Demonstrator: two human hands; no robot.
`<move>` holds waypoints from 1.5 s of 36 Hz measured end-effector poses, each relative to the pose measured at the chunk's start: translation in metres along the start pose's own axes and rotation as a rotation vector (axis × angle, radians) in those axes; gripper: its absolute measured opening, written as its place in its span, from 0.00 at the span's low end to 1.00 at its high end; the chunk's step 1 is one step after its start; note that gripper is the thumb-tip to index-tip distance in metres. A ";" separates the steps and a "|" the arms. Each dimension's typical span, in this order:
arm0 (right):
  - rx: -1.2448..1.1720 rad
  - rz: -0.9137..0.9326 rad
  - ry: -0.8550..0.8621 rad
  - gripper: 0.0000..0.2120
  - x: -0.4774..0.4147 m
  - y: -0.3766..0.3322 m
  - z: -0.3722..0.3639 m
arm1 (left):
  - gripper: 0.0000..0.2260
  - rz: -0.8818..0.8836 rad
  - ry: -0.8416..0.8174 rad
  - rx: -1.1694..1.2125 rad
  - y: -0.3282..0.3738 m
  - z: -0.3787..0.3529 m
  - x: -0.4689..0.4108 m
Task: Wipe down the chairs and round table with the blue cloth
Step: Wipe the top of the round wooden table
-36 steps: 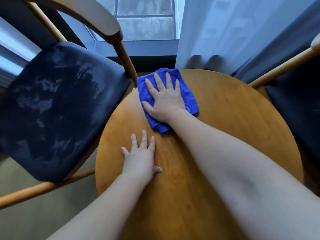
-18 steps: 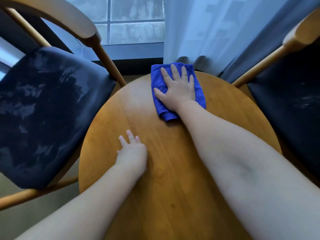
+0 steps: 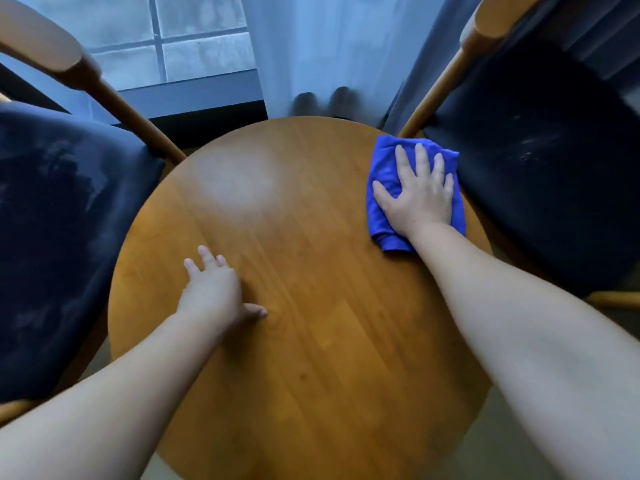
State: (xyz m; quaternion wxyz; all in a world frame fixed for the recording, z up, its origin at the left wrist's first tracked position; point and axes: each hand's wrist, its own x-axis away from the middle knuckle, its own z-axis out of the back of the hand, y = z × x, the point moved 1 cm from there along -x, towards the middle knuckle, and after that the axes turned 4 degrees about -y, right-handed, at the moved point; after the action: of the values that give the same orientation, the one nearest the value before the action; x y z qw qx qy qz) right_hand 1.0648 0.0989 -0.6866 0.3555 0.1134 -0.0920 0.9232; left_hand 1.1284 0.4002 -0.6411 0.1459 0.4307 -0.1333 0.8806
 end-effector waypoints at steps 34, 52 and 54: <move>0.023 0.023 -0.075 0.39 0.050 -0.057 -0.019 | 0.54 0.009 0.084 0.020 -0.001 -0.011 -0.004; -0.056 -0.175 -0.213 0.37 0.122 0.094 -0.001 | 0.22 -0.143 0.268 0.302 0.036 -0.029 0.102; -0.170 -0.250 -0.223 0.37 0.133 0.105 0.003 | 0.19 -0.202 0.286 0.342 0.041 -0.033 0.126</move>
State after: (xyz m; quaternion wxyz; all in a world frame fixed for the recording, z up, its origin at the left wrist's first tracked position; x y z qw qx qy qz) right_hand 0.8977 0.1057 -0.6566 0.4634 0.1951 -0.1939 0.8424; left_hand 1.0152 0.3926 -0.5644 0.1755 0.3312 0.0832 0.9234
